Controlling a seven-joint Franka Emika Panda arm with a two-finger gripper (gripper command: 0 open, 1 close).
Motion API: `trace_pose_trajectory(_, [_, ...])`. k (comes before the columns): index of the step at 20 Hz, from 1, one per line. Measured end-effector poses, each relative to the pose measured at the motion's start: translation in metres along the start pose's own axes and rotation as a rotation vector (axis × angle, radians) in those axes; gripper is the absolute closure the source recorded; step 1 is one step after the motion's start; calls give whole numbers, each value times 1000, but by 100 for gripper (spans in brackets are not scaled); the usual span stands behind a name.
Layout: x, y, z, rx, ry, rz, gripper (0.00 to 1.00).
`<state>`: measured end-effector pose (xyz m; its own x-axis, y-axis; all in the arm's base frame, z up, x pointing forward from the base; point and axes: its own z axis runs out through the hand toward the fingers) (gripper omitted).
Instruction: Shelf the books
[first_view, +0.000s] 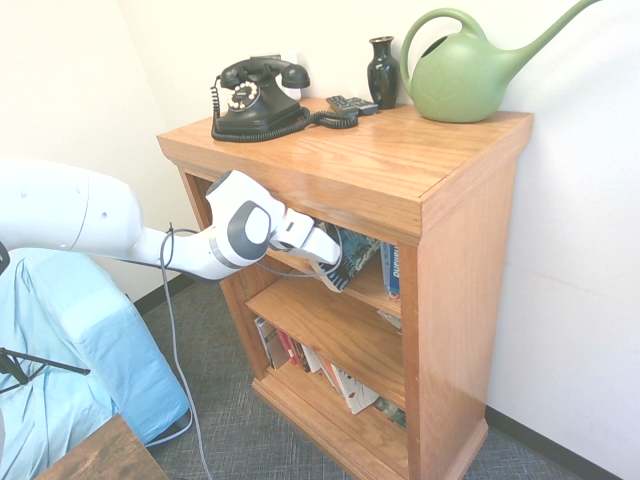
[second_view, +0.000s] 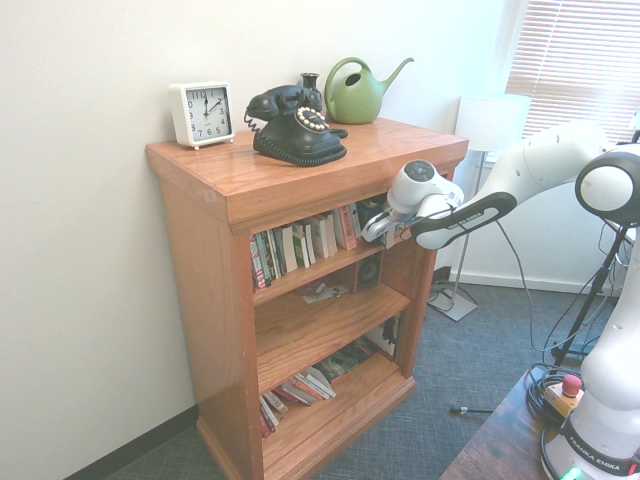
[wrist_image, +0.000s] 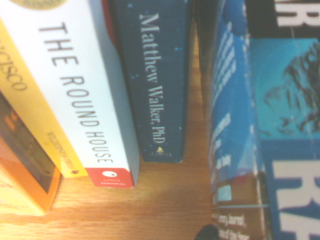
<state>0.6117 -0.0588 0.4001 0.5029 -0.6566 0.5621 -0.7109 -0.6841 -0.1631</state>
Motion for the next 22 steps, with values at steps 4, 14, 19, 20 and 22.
trace_pose_trajectory(4, [-2,-2,3,0,-5,-4,0])
trace_pose_trajectory(14, [-2,6,-1,-2,31,-10,0])
trace_pose_trajectory(19, [-43,17,-20,16,3,-13,0])
trace_pose_trajectory(20, [-56,23,-24,12,-7,-16,0])
trace_pose_trajectory(22, [-75,34,-34,8,-17,-19,0])
